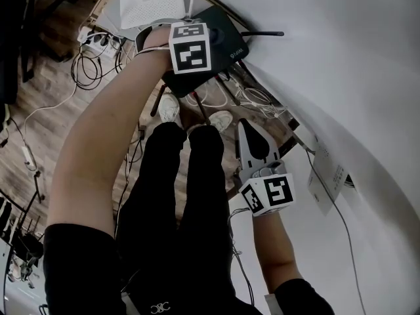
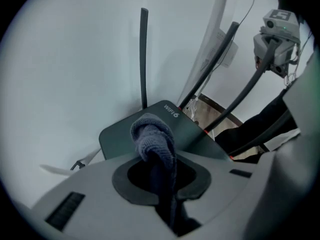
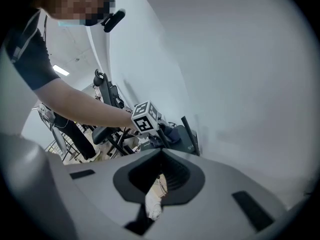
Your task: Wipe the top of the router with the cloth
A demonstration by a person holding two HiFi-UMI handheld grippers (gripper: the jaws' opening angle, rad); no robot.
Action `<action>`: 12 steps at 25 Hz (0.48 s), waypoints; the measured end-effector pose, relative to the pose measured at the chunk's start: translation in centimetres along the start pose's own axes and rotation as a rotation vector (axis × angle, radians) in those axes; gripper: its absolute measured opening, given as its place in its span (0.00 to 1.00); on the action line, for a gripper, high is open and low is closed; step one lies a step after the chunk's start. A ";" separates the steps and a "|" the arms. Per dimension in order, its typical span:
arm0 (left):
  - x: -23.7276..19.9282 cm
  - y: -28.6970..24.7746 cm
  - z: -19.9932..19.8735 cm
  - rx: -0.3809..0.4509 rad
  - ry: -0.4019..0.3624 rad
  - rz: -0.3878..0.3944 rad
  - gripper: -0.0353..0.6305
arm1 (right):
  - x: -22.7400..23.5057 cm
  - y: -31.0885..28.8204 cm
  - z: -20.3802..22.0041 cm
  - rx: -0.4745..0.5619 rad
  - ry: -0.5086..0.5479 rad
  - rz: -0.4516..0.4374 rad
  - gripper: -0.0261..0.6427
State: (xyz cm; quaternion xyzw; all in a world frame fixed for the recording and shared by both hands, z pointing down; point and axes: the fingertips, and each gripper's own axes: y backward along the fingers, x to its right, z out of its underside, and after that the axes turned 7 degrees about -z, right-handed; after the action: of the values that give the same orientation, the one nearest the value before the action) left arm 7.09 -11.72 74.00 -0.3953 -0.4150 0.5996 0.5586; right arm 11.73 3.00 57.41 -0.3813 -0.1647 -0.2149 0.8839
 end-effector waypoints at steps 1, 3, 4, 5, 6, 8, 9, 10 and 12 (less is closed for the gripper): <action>0.3 0.2 0.4 0.002 0.002 0.002 0.12 | 0.0 0.0 0.0 0.000 0.000 -0.001 0.04; 0.9 0.6 1.1 -0.002 -0.006 0.007 0.12 | -0.1 0.0 0.0 0.000 -0.001 -0.004 0.04; 1.2 0.7 1.4 -0.006 -0.011 0.010 0.12 | -0.2 0.0 0.0 0.001 0.000 -0.007 0.04; 1.4 0.9 1.8 -0.009 -0.013 0.013 0.12 | -0.3 -0.1 0.0 0.001 0.002 -0.010 0.04; 1.6 1.0 2.1 -0.010 -0.013 0.016 0.12 | -0.4 -0.2 0.0 0.001 0.004 -0.014 0.04; 2.0 1.3 2.8 -0.011 -0.008 0.017 0.12 | -0.7 -0.3 0.0 0.000 0.010 -0.024 0.04; 2.3 1.5 3.1 -0.011 -0.006 0.017 0.12 | -0.8 -0.3 0.1 -0.003 0.013 -0.028 0.04; 2.5 1.6 3.5 -0.012 -0.006 0.018 0.12 | -0.9 -0.3 0.2 -0.006 0.017 -0.033 0.04; 3.1 2.0 4.3 -0.020 -0.017 0.026 0.12 | -1.0 -0.4 0.3 -0.011 0.026 -0.039 0.04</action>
State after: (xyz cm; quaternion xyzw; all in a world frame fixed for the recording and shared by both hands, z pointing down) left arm 2.24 -8.95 73.59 -0.4014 -0.4205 0.6058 0.5432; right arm 10.62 3.29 57.36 -0.3802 -0.1596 -0.2380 0.8794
